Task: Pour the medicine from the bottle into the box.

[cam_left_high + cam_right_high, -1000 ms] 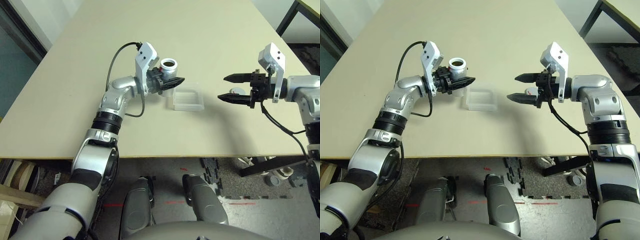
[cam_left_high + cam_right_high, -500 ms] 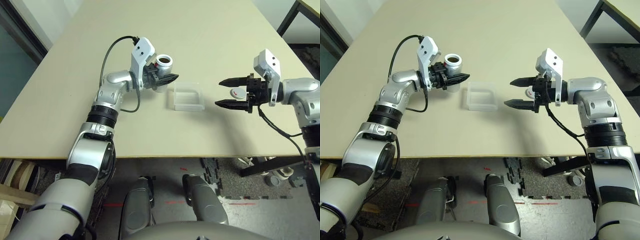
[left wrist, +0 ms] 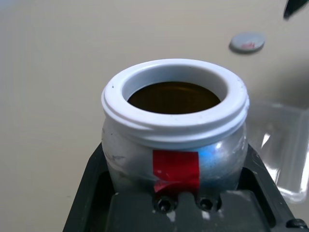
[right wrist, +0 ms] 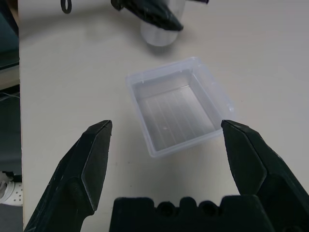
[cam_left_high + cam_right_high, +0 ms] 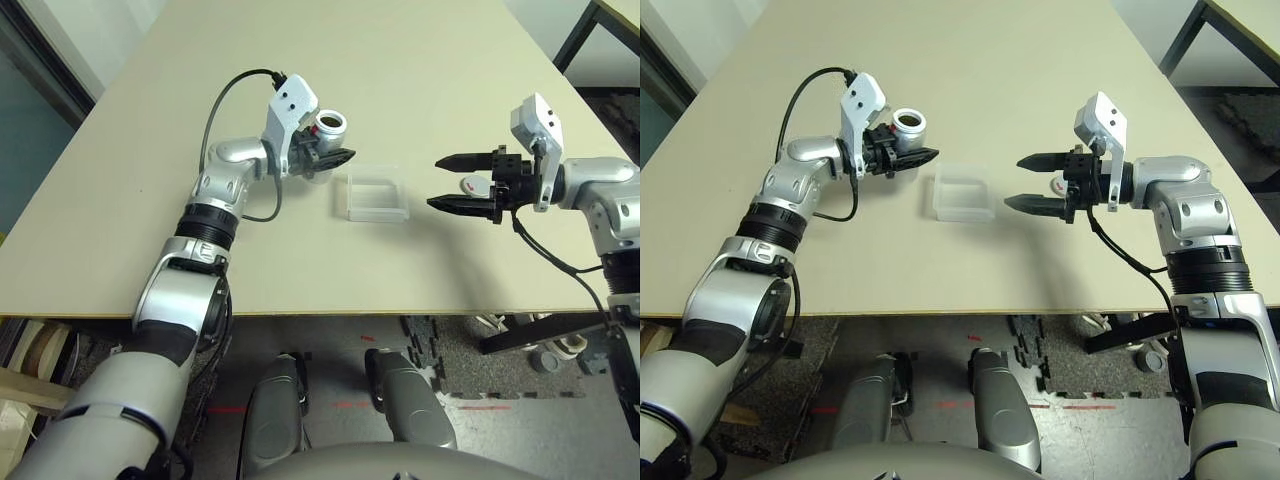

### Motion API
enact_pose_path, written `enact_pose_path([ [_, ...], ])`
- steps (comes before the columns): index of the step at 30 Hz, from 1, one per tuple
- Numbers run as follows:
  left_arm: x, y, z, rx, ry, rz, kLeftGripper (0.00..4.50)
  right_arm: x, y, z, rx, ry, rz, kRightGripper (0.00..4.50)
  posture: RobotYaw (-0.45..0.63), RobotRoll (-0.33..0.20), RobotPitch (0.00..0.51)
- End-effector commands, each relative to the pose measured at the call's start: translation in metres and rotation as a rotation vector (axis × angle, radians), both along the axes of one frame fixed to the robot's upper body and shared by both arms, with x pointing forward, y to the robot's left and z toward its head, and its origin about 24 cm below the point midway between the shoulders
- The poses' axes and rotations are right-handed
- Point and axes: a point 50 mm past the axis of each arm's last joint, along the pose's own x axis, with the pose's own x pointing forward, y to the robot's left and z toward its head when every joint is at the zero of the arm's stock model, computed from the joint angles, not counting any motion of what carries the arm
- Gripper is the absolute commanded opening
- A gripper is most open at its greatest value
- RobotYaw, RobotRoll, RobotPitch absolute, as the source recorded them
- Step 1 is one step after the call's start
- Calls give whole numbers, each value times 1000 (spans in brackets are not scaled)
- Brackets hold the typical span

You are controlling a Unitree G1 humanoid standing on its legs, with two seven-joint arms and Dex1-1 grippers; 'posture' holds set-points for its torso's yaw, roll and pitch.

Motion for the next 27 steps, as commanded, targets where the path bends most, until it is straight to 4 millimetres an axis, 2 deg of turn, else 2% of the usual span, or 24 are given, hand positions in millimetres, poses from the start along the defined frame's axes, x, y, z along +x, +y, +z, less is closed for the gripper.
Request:
enact_pose_path([
  [1,4,-2,3,181,-120,12,2604,-1,-2,1,17,-16,-8,4500,-228,0,159],
  [2,5,-4,4,230,-159,15,2604,-1,-2,1,18,-16,-9,4500,-227,0,159],
  [9,14,-26,28,670,-756,37,2604,0,-1,0,30,-16,-15,4500,-225,0,155],
  [13,15,-41,40,1002,-1246,-91,2604,1,0,0,42,-15,-18,4500,-223,0,150],
  [15,15,-49,41,1026,-1388,-122,2604,1,1,0,47,-16,-18,4500,-223,0,148],
  [20,15,-56,26,1076,-1517,-228,2604,2,2,0,59,-18,-20,4500,-223,0,146],
  [27,17,-56,32,1099,-1558,-222,2604,2,3,0,67,-18,-21,4500,-223,0,146],
])
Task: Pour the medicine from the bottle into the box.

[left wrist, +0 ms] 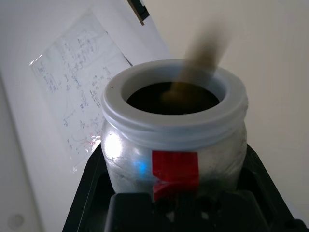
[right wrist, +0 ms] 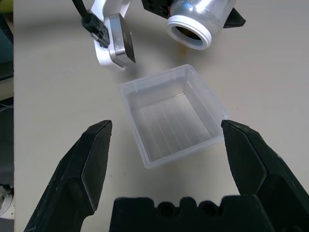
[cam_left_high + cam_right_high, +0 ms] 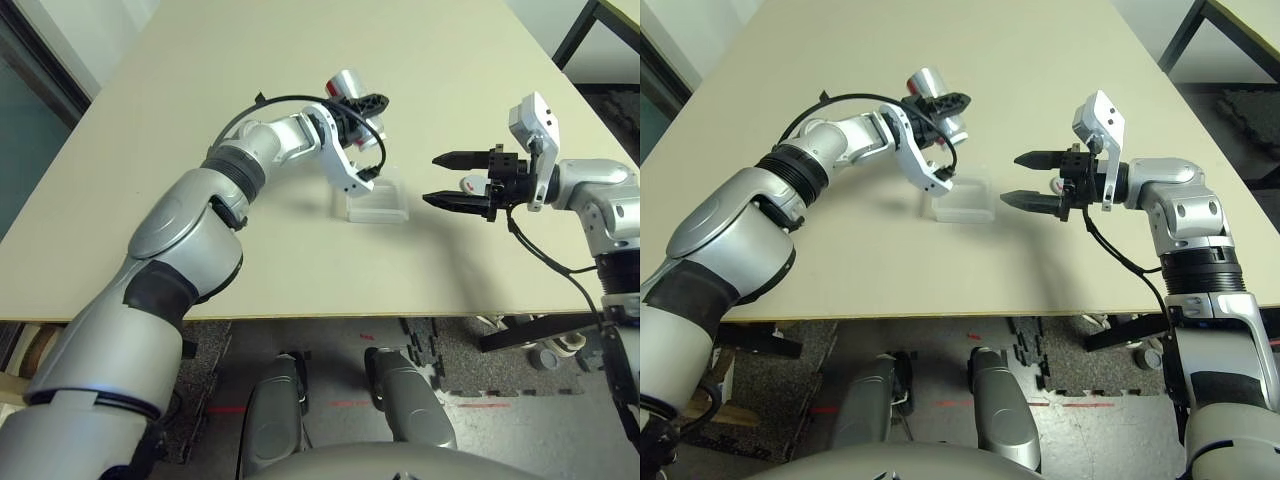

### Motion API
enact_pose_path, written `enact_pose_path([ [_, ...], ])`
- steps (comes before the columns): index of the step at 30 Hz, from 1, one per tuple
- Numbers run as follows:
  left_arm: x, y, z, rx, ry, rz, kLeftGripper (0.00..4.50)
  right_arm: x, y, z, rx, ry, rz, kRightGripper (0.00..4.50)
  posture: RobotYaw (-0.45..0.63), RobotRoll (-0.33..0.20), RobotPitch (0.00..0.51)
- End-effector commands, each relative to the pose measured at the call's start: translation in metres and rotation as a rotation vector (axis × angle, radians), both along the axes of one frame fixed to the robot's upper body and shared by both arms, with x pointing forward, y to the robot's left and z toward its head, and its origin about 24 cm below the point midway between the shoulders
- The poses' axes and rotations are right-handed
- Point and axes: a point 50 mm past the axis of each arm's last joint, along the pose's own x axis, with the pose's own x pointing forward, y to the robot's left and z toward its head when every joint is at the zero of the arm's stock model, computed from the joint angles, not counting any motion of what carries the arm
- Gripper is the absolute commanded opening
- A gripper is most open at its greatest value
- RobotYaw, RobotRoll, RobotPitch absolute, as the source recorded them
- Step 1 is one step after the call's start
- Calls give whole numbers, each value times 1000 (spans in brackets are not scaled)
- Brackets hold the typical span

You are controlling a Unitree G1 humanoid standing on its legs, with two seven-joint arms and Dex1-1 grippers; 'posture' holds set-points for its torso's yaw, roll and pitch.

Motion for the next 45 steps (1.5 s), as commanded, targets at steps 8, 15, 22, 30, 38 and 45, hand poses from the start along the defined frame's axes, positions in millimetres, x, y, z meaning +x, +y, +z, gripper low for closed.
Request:
enact_pose_path([
  [8,2,1,11,-105,61,38,2604,0,0,1,27,-8,-2,4500,-219,0,150],
  [15,6,13,5,-540,514,227,2604,0,0,-1,9,-5,0,4500,-220,0,154],
  [22,8,28,-10,-994,1038,335,2604,0,1,-3,4,0,4,4500,-212,0,158],
  [30,6,50,-32,-1415,1370,317,2604,2,4,-3,6,2,15,4500,-203,0,160],
  [38,1,66,-54,-1613,1443,318,2604,4,5,-2,4,-2,15,4500,-209,0,162],
  [45,-3,68,-70,-1646,1415,321,2604,4,4,-2,0,-6,12,4500,-217,0,161],
])
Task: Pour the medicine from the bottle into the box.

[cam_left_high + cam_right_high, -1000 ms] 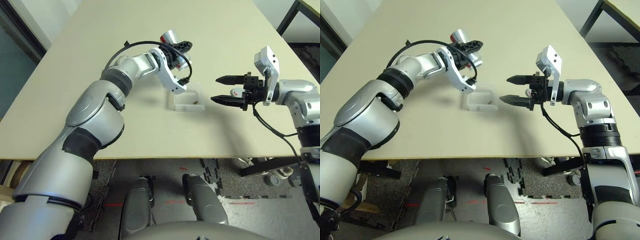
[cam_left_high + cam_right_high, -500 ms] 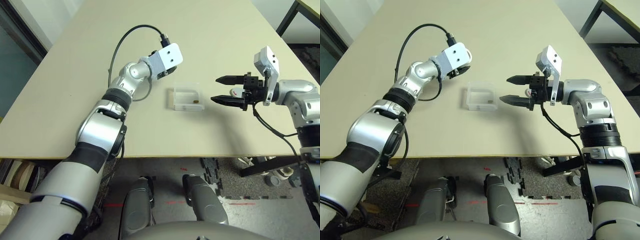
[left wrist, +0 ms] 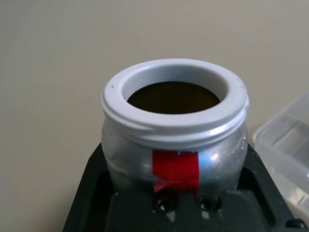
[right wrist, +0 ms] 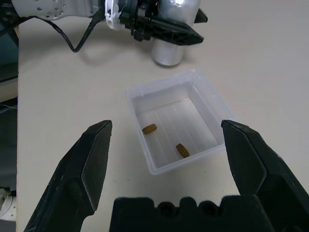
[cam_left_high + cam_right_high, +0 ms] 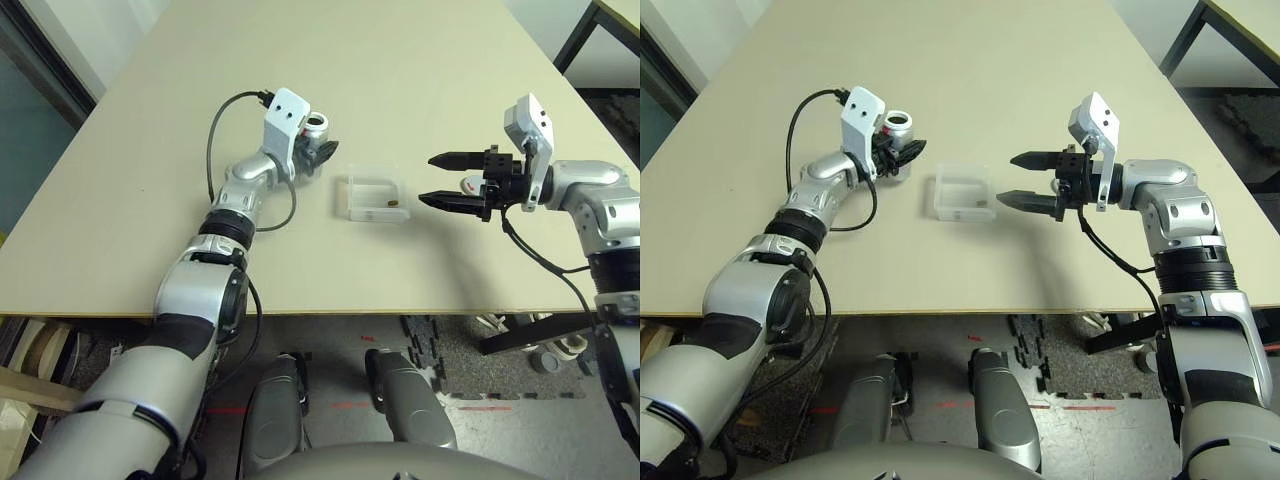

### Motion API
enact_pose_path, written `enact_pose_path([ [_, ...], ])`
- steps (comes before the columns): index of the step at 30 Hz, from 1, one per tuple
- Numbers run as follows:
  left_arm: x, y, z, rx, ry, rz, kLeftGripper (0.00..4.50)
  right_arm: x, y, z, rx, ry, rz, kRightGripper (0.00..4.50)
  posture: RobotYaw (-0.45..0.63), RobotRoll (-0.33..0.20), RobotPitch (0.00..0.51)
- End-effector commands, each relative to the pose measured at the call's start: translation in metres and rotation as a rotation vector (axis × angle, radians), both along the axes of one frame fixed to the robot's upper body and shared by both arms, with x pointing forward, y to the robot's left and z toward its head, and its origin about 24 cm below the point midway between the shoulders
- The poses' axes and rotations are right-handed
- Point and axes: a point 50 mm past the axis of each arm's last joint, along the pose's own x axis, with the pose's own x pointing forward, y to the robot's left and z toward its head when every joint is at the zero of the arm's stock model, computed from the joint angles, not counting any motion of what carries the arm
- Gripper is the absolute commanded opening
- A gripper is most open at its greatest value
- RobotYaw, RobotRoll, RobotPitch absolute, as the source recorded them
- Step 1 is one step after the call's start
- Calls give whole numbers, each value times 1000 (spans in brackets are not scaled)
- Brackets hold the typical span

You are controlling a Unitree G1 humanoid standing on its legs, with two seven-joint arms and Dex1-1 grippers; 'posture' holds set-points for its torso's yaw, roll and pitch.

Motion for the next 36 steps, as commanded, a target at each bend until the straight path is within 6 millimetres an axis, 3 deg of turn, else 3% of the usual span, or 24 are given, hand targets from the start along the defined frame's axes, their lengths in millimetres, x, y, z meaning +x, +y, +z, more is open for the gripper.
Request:
enact_pose_path([
  [1,-2,2,-8,-30,-8,32,2604,1,-1,2,-8,-7,3,4500,-219,0,160],
  [23,-14,20,-46,-25,21,152,2604,2,0,5,-20,-19,6,4500,-215,0,155],
  [28,-15,20,-48,-23,27,155,4414,2,1,6,-20,-20,8,4500,-211,0,154],
  [36,-17,23,-51,-32,27,155,4466,3,3,5,-16,-18,13,4500,-202,0,155],
])
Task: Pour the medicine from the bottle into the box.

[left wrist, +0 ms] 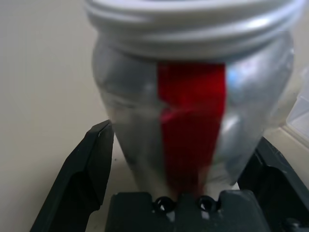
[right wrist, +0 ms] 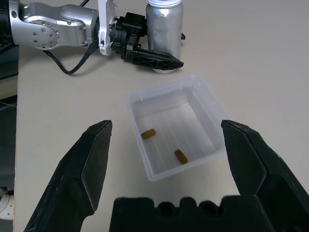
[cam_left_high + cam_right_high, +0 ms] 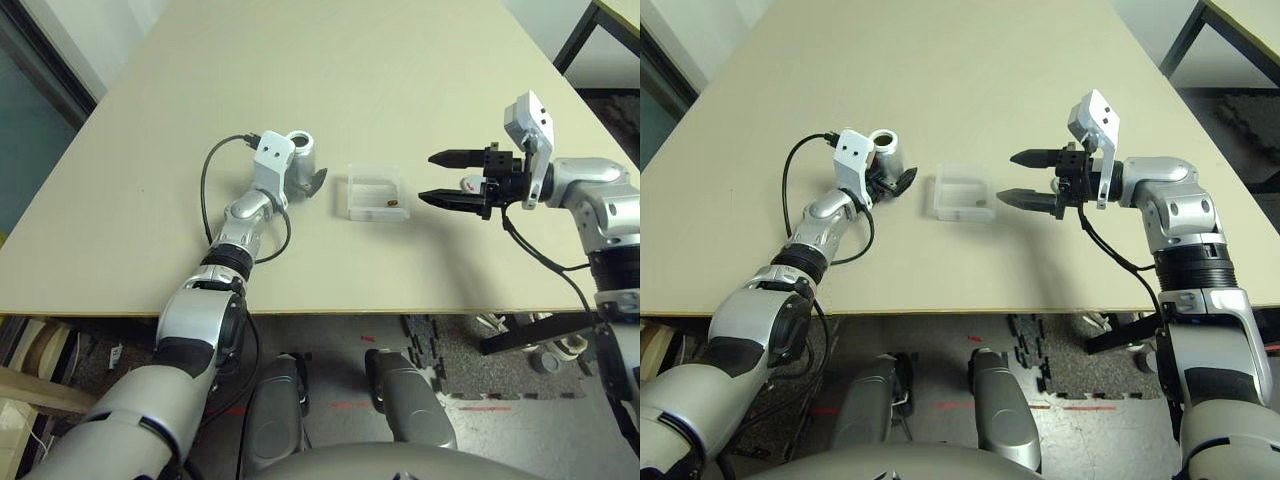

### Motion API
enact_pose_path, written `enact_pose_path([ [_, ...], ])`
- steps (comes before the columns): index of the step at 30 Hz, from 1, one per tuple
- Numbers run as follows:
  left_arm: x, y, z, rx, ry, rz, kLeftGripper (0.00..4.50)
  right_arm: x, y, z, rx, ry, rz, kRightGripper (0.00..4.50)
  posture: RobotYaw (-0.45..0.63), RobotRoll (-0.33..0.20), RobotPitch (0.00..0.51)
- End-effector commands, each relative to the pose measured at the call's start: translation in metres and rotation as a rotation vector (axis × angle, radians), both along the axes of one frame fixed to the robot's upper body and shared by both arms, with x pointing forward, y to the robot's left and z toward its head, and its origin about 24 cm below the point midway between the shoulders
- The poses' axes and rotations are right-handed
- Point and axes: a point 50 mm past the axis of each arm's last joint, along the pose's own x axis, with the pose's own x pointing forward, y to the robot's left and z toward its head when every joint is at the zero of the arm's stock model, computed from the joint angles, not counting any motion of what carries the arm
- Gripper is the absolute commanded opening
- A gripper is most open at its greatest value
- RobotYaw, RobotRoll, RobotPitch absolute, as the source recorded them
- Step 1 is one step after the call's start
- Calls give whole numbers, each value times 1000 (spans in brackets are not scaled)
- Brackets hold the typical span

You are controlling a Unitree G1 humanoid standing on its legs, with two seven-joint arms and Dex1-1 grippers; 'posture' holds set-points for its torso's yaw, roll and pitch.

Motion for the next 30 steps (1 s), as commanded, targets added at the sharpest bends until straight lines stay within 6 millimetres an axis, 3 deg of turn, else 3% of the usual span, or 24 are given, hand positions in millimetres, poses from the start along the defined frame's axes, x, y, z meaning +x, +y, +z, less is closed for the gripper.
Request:
enact_pose_path([
  [1,-3,5,-6,-1,17,7,4466,1,0,-1,-4,2,5,4500,-202,0,156],
  [18,-21,21,-8,-77,0,-52,4466,9,7,-3,8,-7,17,4500,-158,0,142],
  [30,-68,37,2,-100,-20,-69,4466,9,3,-6,12,-8,4,4500,-156,0,142],
])
